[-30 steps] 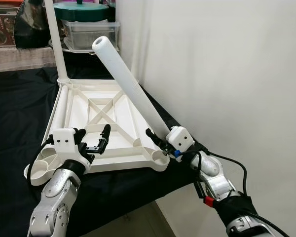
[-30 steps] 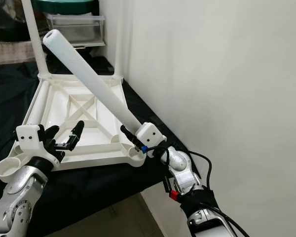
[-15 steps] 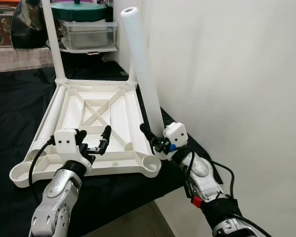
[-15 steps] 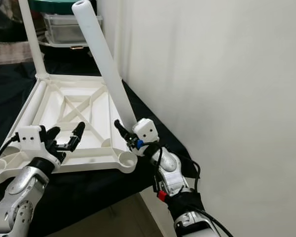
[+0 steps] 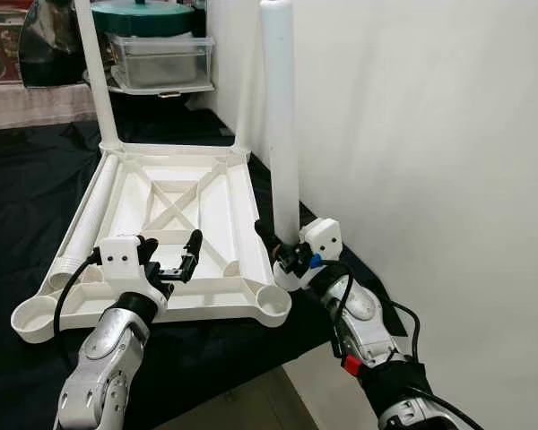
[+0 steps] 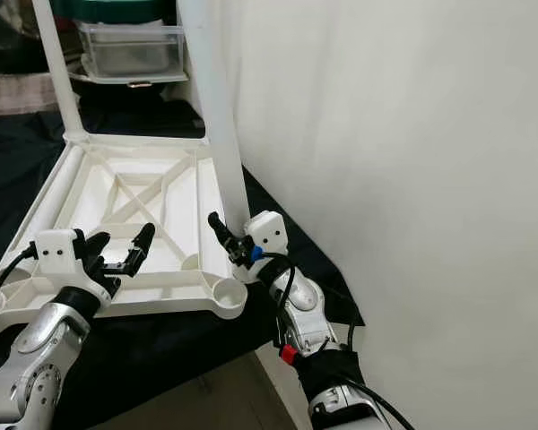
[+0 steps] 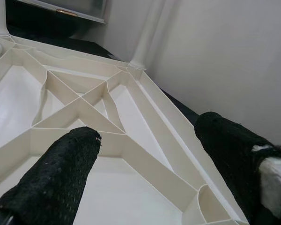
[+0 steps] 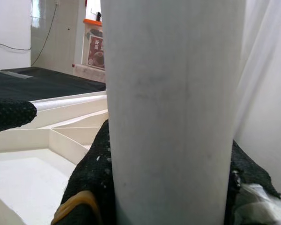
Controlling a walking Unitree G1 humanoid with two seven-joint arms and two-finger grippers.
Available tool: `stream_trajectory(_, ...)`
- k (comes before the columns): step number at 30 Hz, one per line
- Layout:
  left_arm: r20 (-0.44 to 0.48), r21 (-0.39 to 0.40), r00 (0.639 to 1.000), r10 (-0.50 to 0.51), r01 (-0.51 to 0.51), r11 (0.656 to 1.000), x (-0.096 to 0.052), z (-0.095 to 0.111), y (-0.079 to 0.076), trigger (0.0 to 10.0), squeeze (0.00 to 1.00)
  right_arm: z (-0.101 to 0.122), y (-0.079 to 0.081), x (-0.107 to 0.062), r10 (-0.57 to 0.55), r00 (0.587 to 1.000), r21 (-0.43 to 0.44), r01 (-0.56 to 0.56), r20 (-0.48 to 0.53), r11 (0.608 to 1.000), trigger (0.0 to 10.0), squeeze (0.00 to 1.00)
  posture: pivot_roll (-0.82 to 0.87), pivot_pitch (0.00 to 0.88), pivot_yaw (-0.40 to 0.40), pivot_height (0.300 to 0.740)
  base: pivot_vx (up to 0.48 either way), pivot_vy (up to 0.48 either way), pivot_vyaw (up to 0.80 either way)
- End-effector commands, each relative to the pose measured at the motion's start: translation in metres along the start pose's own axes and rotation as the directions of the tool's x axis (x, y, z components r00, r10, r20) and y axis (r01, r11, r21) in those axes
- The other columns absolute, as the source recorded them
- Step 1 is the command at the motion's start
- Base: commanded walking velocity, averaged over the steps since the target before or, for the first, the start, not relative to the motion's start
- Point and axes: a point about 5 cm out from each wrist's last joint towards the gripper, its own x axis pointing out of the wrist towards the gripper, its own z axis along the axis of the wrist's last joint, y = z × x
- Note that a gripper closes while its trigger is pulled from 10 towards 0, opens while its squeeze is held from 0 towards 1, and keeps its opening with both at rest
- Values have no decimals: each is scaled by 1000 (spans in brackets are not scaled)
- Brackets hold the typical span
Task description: Building children table
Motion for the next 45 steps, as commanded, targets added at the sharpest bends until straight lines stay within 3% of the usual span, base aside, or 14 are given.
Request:
stream_trajectory(1,-22,2,1000,-4,4,1000,0,-5,-2,10000,0,-3,3,-2,2,1000,30,-2,-12,1000,0,0,109,0,-148,740,0,0,0)
stream_trajectory(8,-24,2,1000,-8,8,1000,1,-5,-3,10000,0,4,15,4,18,1000,100,-20,22,995,0,0,111,0,-149,740,0,0,0)
stream_trajectory(23,-27,2,1000,-15,15,1000,2,-7,-5,10000,0,8,18,8,14,999,104,-18,34,994,0,0,115,0,-151,740,0,0,0)
stream_trajectory(28,-30,3,999,-15,15,1000,-1,-7,-4,10000,0,12,0,7,-3,1000,21,3,31,1000,0,0,115,0,-150,740,0,0,0)
stream_trajectory(29,-31,4,999,-17,17,1000,-2,-7,-4,10000,0,19,-15,7,-24,999,-12,25,38,1000,0,0,112,0,-148,740,0,0,0)
stream_trajectory(32,-31,4,999,-17,17,1000,-2,-7,-4,10000,0,19,-15,7,-24,999,-12,25,38,1000,0,0,112,0,-148,740,0,0,0)
stream_trajectory(34,-37,4,999,-29,29,1000,-3,-8,-6,10000,0,38,-46,4,-47,997,-73,51,57,996,0,0,99,0,-140,740,0,0,0)
stream_trajectory(36,-42,3,998,-40,40,999,-3,-10,-8,10000,0,51,-63,2,-52,996,-89,58,75,994,0,0,95,0,-136,740,0,0,0)
stream_trajectory(41,-49,2,998,-48,48,999,-3,-11,-10,10000,0,60,-71,0,-52,994,-81,60,92,995,0,0,92,0,-132,740,0,0,0)
stream_trajectory(45,-59,4,997,-58,58,998,-5,-13,-9,10000,0,61,-65,-2,-22,994,-39,26,107,999,0,0,93,0,-128,740,0,0,0)
